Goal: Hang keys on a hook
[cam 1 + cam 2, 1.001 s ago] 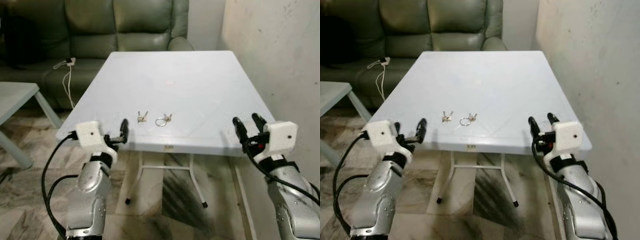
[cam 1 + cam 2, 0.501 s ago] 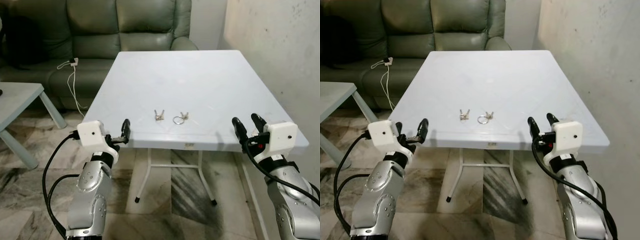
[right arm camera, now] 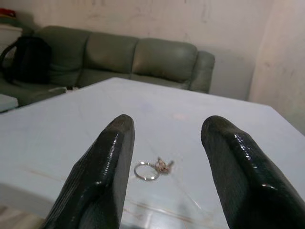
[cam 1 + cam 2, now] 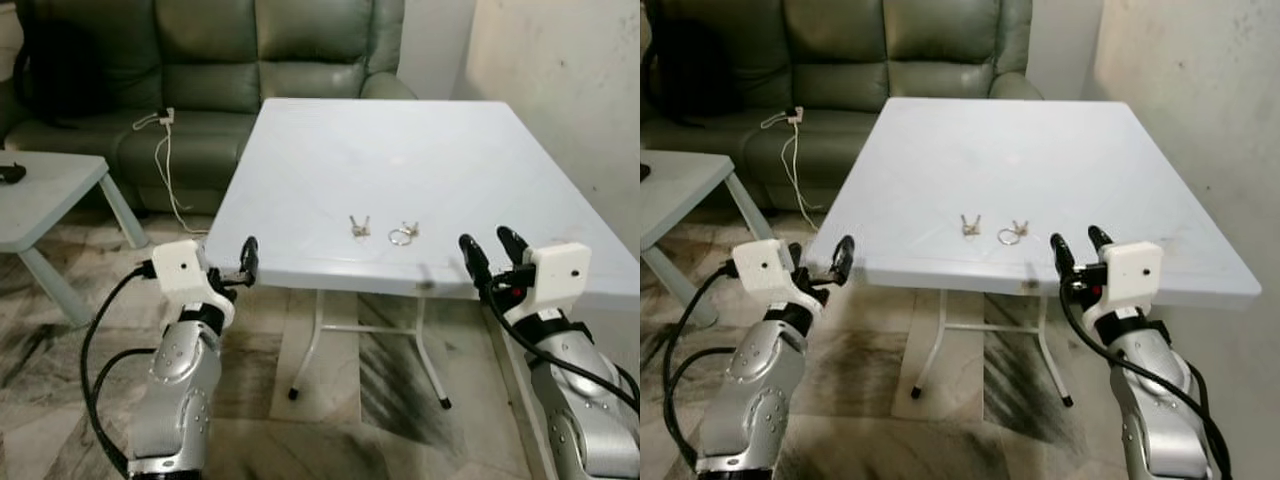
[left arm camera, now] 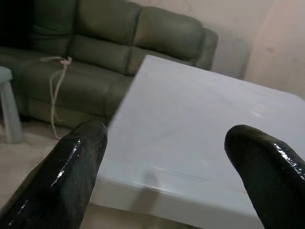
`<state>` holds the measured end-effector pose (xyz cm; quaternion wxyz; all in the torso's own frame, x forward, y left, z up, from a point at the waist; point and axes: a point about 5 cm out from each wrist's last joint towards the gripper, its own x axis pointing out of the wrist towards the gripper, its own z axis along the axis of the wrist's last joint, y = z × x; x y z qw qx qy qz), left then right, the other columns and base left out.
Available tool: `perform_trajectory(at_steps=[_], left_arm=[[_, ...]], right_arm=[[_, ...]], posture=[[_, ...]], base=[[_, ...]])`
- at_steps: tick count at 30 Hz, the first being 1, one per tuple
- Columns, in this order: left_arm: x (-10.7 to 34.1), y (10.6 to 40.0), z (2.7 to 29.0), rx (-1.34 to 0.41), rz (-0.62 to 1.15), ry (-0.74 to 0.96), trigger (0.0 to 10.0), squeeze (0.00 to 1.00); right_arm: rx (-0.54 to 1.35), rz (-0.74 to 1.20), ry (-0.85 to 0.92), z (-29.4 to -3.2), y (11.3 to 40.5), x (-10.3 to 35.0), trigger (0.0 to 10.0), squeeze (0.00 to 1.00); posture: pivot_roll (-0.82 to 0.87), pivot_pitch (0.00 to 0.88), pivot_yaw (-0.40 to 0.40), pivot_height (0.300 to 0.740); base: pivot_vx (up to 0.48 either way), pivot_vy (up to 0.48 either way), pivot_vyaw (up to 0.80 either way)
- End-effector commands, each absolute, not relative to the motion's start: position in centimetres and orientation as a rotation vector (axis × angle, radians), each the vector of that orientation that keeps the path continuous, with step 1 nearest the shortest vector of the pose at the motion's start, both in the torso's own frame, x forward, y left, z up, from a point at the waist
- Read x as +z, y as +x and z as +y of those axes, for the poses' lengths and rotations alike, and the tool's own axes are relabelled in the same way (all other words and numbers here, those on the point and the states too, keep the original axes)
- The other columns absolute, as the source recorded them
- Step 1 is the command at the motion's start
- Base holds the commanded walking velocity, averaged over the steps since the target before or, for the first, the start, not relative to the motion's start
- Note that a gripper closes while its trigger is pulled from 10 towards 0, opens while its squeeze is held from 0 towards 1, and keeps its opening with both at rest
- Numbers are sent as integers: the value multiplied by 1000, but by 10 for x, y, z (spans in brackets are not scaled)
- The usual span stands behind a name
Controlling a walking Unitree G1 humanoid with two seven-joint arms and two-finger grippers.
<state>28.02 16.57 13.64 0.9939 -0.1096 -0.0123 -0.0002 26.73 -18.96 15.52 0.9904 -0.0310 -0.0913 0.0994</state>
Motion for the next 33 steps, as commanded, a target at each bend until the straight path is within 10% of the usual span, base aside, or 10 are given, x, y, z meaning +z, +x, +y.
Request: perform_trajectory(at_steps=[1,33], left_arm=[[140,281,158,-20,-34,-227,10000,0],[138,281,158,-8,-25,-242,10000,0]], right_arm=[[191,-191,-66,-194,267,158,10000,0],[200,-193,-63,-192,267,159,10000,0]], posture=[[-1,1,-29,740],[-1,0,-30,740]], base=[[0,289,0],[0,326,0]])
